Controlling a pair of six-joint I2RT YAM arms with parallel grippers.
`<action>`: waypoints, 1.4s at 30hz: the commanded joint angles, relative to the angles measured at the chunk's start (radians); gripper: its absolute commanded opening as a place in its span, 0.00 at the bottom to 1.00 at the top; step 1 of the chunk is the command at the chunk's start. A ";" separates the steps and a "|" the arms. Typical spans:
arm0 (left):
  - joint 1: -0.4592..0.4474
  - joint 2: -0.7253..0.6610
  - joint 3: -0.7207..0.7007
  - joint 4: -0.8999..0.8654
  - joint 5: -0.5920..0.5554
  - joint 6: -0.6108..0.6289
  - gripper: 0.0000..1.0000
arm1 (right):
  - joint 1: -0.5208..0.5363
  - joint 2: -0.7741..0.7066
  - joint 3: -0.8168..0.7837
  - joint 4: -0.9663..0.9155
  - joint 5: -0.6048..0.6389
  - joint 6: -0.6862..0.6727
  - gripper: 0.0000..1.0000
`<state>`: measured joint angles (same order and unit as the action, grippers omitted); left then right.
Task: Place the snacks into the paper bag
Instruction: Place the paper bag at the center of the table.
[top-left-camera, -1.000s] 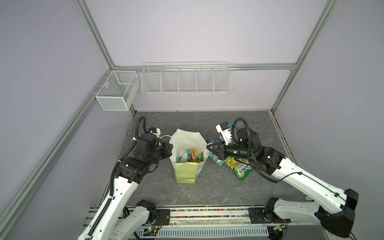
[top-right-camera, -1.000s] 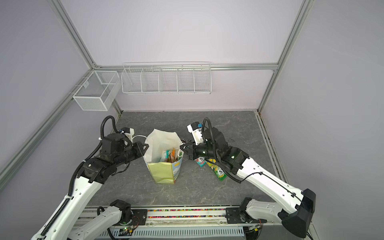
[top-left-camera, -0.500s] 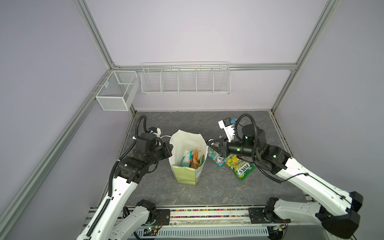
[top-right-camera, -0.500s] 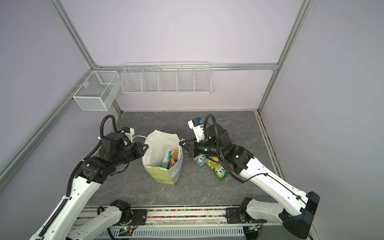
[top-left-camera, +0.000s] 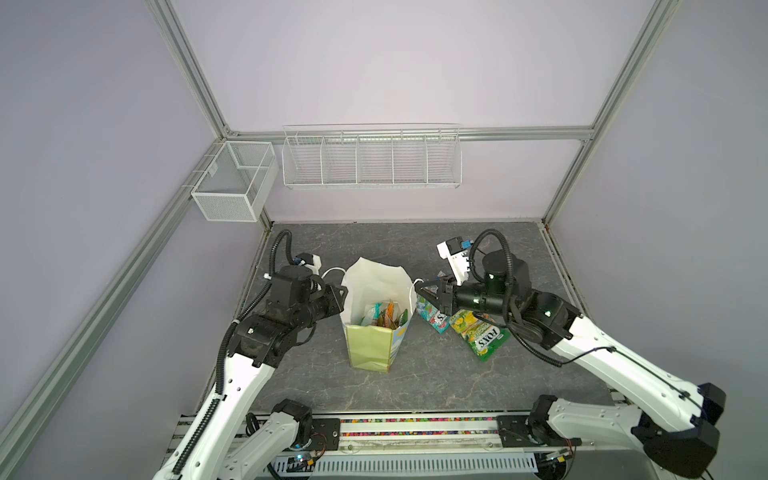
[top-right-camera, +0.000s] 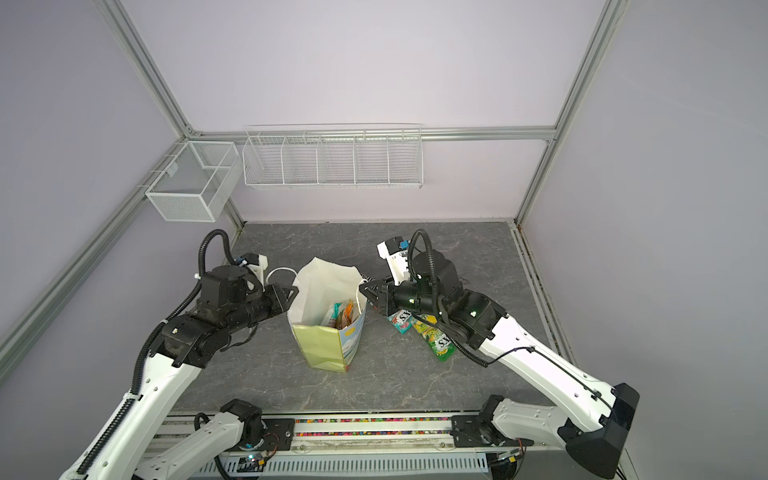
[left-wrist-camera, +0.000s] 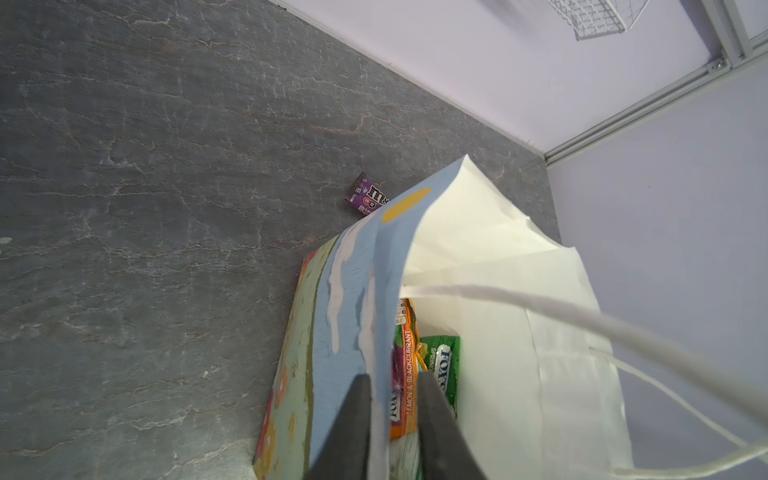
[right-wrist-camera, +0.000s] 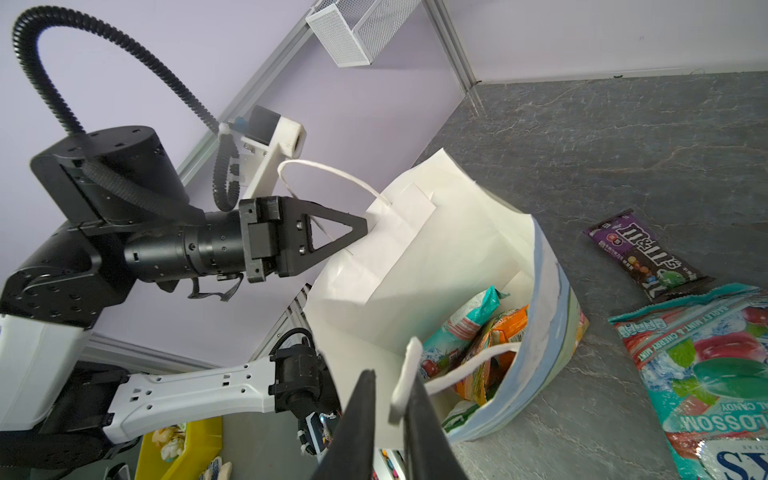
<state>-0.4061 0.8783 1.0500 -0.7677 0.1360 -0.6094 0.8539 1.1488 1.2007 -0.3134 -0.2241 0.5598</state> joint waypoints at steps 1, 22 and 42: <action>-0.001 -0.012 0.028 0.016 -0.011 0.006 0.33 | -0.004 0.009 0.019 0.017 -0.001 -0.011 0.23; 0.000 -0.050 0.105 -0.037 -0.047 0.006 0.96 | -0.005 0.000 0.042 -0.007 -0.015 -0.035 0.91; -0.001 -0.083 0.100 -0.020 -0.051 0.049 0.88 | -0.035 -0.083 0.075 -0.114 0.124 -0.118 0.95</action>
<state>-0.4061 0.7971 1.1252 -0.7837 0.1020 -0.5800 0.8330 1.0920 1.2518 -0.3946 -0.1410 0.4747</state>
